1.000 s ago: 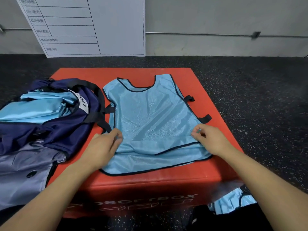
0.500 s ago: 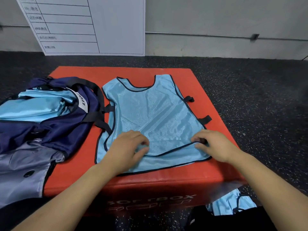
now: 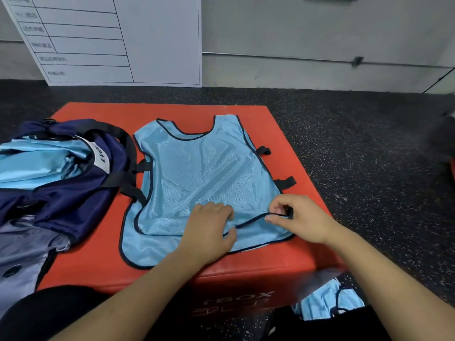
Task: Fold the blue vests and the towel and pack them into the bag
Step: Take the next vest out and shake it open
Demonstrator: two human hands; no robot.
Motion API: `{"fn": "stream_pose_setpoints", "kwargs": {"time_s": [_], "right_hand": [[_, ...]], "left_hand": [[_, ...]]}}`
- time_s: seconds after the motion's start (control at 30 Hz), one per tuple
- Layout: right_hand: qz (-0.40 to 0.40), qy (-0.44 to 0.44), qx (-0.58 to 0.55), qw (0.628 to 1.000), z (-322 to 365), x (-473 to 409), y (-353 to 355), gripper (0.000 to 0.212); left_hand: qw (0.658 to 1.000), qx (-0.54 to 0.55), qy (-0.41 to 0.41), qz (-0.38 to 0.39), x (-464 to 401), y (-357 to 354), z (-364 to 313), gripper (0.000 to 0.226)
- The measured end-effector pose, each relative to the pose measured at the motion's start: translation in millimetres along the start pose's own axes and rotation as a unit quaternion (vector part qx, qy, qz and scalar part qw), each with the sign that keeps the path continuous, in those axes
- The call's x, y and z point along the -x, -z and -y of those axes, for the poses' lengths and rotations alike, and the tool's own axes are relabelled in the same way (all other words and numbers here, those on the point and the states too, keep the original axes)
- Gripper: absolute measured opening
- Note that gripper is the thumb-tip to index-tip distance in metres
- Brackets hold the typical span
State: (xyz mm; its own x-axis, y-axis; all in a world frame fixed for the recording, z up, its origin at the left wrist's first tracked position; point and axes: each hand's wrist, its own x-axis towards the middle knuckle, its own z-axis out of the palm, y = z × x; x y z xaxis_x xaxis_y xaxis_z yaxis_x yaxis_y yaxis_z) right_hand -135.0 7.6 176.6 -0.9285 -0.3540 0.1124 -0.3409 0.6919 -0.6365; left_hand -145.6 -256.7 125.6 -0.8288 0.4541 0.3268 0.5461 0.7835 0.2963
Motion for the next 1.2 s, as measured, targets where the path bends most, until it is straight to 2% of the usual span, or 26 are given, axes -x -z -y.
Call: {"fn": "stream_pose_setpoints", "kwargs": {"time_s": [0.1,0.27,0.47,0.67,0.87,1.0,1.2], "right_hand": [[0.003,-0.002,-0.016,1.000,1,3,1,0.026],[-0.006,-0.012,-0.050,0.999,6,4,3,0.023],[0.004,-0.010,-0.051,0.999,12,4,2,0.022],[0.007,-0.020,-0.051,0.998,6,8,5,0.024],[0.020,-0.047,0.035,0.998,-12,9,12,0.018],[0.012,-0.057,0.062,0.996,-22,12,17,0.022],[-0.010,-0.095,0.101,0.990,-25,7,21,0.029]], "left_hand": [[1.000,0.007,0.008,-0.019,-1,1,4,0.020],[1.000,0.001,0.012,0.001,0,-2,-4,0.049],[0.999,0.026,0.041,-0.025,-6,-1,-10,0.018],[0.999,-0.006,0.032,-0.016,3,6,0,0.025],[0.996,-0.071,0.045,-0.030,13,32,25,0.037],[0.997,-0.054,0.048,-0.041,32,60,49,0.043],[0.998,-0.037,0.022,-0.035,73,89,84,0.038]]}}
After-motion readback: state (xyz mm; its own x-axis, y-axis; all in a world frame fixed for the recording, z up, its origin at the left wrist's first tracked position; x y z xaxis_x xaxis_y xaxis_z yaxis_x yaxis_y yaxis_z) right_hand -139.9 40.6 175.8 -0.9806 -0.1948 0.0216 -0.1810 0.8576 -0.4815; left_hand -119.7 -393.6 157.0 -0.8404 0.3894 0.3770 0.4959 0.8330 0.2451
